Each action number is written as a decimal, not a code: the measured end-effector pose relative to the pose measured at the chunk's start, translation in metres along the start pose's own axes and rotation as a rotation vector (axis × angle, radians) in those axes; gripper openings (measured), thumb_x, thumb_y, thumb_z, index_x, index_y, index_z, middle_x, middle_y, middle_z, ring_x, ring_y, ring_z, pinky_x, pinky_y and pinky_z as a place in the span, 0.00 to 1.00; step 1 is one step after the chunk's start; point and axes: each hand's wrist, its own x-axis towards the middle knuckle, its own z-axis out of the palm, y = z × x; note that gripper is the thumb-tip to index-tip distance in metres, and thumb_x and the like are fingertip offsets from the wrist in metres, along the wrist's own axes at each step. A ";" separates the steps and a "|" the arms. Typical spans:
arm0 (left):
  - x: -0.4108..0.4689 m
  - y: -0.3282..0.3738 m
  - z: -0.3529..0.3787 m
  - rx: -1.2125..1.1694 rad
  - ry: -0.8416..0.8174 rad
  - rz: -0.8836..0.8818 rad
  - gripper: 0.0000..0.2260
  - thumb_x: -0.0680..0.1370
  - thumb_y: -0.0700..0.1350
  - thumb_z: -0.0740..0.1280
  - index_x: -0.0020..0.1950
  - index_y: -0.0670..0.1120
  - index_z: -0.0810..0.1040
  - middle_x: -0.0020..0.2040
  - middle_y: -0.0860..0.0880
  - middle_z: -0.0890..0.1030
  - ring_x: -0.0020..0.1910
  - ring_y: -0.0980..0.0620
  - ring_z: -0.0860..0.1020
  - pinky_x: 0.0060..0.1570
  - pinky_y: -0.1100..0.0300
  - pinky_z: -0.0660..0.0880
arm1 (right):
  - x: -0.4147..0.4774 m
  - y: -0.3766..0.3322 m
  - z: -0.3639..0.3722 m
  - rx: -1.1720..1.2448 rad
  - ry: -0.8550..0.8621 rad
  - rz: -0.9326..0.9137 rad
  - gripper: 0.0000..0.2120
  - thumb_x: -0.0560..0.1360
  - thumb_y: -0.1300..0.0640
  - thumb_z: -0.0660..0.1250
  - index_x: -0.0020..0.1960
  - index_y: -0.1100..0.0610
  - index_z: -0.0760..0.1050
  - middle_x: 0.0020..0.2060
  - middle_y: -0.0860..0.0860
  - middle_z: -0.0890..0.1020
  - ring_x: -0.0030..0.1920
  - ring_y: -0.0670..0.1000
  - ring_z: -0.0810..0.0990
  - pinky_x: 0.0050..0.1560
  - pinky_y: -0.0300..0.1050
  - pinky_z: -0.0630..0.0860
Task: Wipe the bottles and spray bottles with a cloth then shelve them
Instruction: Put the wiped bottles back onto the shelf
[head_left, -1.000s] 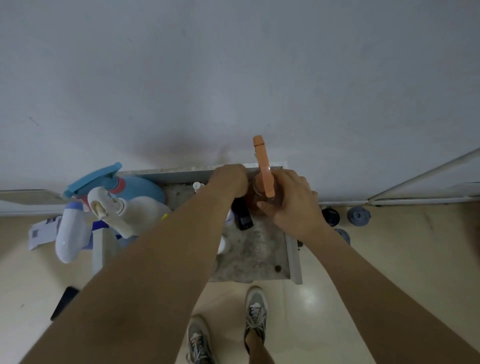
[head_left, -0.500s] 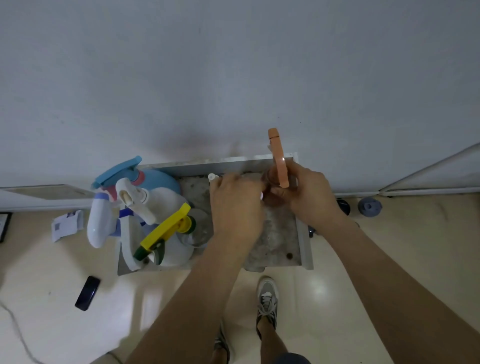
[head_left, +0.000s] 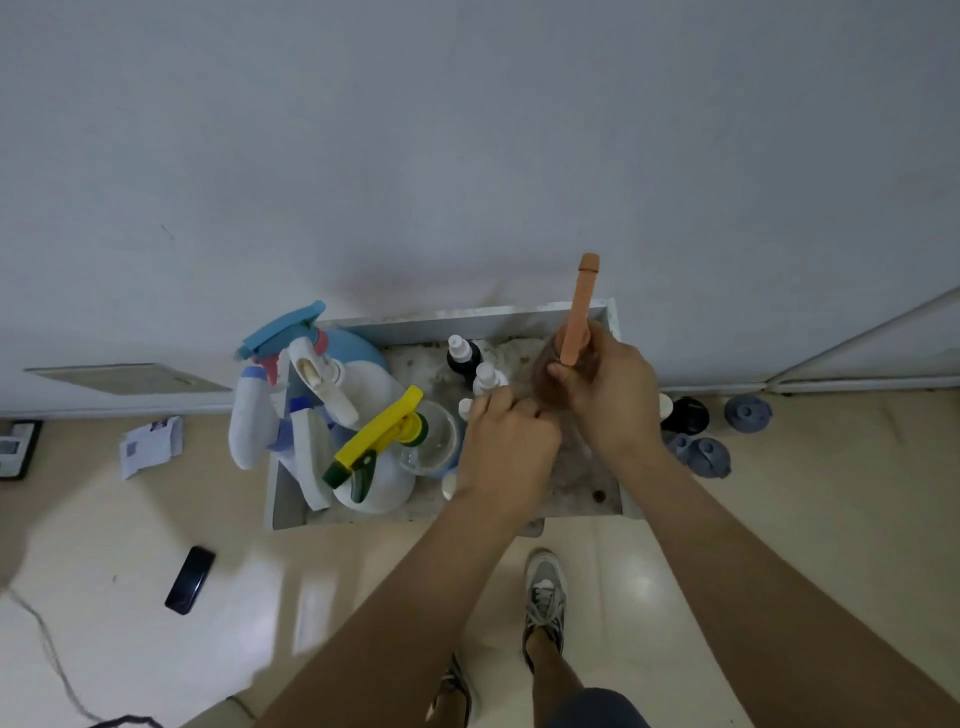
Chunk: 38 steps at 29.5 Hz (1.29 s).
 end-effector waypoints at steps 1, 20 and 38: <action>-0.001 -0.002 0.000 0.010 0.011 0.006 0.08 0.53 0.39 0.74 0.28 0.46 0.77 0.29 0.50 0.79 0.37 0.45 0.79 0.36 0.56 0.74 | 0.004 -0.002 0.000 -0.010 0.003 0.015 0.09 0.73 0.58 0.72 0.52 0.53 0.76 0.40 0.50 0.81 0.45 0.55 0.79 0.39 0.41 0.65; -0.073 -0.065 -0.104 0.226 0.055 -0.208 0.12 0.67 0.42 0.71 0.50 0.44 0.79 0.44 0.45 0.81 0.46 0.43 0.78 0.38 0.53 0.72 | -0.084 -0.054 -0.012 -0.020 0.013 0.012 0.09 0.74 0.64 0.68 0.53 0.57 0.75 0.48 0.51 0.79 0.49 0.52 0.76 0.47 0.43 0.69; -0.075 -0.077 -0.203 0.252 0.393 0.135 0.10 0.67 0.40 0.66 0.43 0.53 0.82 0.34 0.55 0.79 0.45 0.49 0.74 0.55 0.50 0.56 | -0.048 -0.158 -0.050 0.093 -0.418 -0.291 0.17 0.70 0.49 0.76 0.45 0.32 0.70 0.37 0.24 0.77 0.43 0.28 0.76 0.66 0.29 0.59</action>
